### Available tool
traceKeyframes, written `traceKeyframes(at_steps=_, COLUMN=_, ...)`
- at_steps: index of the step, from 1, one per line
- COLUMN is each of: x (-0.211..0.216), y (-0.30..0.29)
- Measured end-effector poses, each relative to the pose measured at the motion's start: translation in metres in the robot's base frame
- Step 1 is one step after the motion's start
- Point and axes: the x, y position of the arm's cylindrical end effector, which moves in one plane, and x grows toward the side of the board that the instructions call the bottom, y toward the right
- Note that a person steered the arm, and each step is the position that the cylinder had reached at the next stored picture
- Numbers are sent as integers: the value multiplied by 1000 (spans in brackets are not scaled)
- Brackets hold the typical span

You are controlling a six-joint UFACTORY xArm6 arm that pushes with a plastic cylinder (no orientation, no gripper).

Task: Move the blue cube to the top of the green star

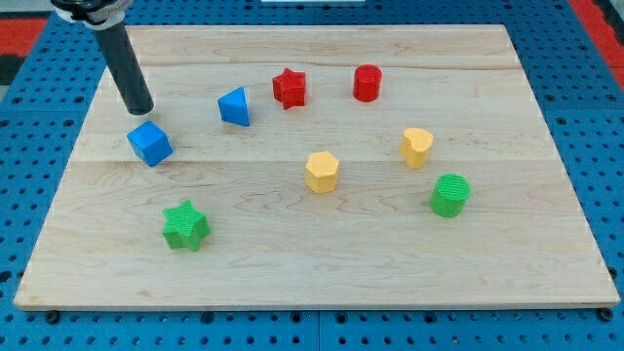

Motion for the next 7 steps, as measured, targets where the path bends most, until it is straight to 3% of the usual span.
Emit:
traceKeyframes(at_steps=1, x=11, y=7)
traceKeyframes(at_steps=4, x=105, y=17)
traceKeyframes(at_steps=7, x=109, y=30)
